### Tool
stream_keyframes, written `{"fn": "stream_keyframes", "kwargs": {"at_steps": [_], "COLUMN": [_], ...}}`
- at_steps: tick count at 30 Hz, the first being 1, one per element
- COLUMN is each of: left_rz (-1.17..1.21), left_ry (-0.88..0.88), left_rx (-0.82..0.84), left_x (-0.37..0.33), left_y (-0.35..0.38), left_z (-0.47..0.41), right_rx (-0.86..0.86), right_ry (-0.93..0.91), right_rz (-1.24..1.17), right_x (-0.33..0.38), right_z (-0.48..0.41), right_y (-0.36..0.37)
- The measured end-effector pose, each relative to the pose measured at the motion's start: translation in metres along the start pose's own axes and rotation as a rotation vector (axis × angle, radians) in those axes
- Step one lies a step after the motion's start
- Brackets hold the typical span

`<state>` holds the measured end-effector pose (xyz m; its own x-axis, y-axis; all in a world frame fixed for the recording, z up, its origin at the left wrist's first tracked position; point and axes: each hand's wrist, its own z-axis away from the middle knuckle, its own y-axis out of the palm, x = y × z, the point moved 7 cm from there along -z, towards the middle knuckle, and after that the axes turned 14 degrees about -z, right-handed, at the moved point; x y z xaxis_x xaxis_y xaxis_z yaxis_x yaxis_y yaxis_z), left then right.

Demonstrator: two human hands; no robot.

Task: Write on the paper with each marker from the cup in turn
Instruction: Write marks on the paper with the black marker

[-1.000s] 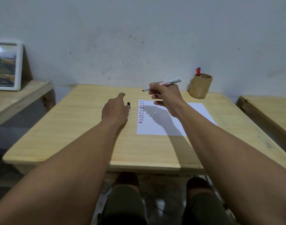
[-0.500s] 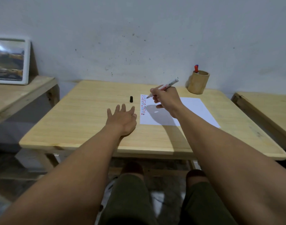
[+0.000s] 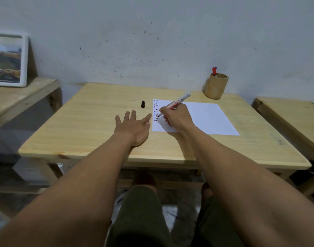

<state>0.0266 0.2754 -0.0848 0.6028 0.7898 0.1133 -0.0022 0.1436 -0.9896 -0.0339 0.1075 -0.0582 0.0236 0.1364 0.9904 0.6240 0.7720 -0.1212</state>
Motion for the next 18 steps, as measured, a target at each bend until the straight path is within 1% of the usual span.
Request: {"fn": "stream_keyframes", "kwargs": {"at_steps": [6,13,18], "left_rz": [-0.001,0.025,0.025], "left_ry": [-0.002,0.007,0.002], "left_rx": [-0.002,-0.005,-0.003], "left_x": [0.0,0.001,0.001], "left_y": [0.0,0.001,0.002], "left_z": [0.0,-0.001,-0.001], "right_rx": [0.002,0.022,0.04], "right_ry": [-0.056,-0.092,-0.096], "right_rz": [0.042,0.123,0.138], "right_x": [0.003,0.0,-0.002], "right_z": [0.008,0.008,0.008], "right_y": [0.005,0.008,0.011]}}
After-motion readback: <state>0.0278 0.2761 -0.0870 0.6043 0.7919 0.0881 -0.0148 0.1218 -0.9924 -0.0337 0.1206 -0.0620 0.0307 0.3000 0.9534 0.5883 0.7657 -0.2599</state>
